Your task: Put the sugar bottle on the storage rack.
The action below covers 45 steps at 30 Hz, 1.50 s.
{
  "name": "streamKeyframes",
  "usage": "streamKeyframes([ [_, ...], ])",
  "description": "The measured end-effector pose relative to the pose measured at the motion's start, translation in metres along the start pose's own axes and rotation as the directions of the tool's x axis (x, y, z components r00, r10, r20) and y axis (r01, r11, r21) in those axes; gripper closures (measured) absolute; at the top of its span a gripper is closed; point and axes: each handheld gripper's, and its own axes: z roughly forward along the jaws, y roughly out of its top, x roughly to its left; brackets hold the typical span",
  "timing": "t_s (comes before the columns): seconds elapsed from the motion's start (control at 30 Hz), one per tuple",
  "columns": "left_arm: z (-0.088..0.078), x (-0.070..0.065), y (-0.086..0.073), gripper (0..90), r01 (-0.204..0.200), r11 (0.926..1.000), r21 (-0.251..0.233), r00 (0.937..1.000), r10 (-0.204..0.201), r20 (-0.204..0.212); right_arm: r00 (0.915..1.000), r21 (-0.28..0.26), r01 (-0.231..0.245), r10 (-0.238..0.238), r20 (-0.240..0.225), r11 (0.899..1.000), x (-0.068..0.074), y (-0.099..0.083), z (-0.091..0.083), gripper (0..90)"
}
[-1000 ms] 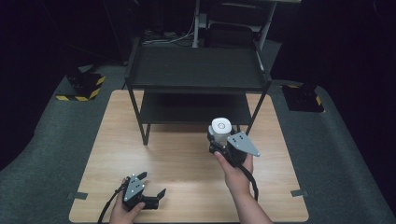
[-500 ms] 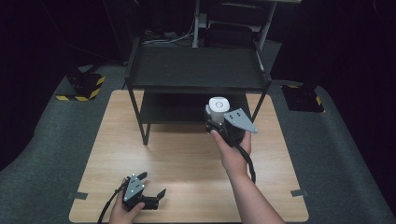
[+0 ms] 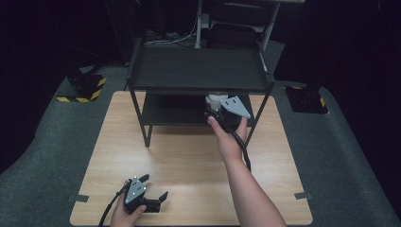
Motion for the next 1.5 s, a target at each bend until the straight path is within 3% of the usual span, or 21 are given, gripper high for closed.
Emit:
streamKeyframes([
  [0.53,0.000,0.001,0.000,0.6,0.007,1.0000,-0.003,1.0000,-0.007,0.005,0.9998,-0.041,0.003,-0.002,0.018,0.999,-0.001,-0.014,0.024,29.4],
  [0.67,0.000,0.001,0.000,0.6,0.007,1.0000,-0.003,1.0000,-0.007,0.005,0.9998,-0.053,0.000,0.001,0.021,0.999,-0.001,-0.017,0.026,29.5],
  [0.8,0.000,0.001,0.000,0.6,0.007,1.0000,-0.002,1.0000,-0.007,0.005,0.9990,-0.063,-0.034,0.036,0.026,0.997,-0.001,-0.021,0.026,29.4],
  [1.2,0.000,0.001,0.000,0.6,0.005,1.0000,-0.002,1.0000,-0.005,0.006,0.9989,-0.064,-0.040,0.041,0.021,0.997,-0.002,-0.022,0.026,29.0],
  [1.5,0.000,0.001,0.000,0.6,0.004,1.0000,0.002,1.0000,-0.004,0.007,0.9992,-0.041,-0.038,0.037,-0.012,0.998,-0.007,-0.017,0.024,18.8],
])
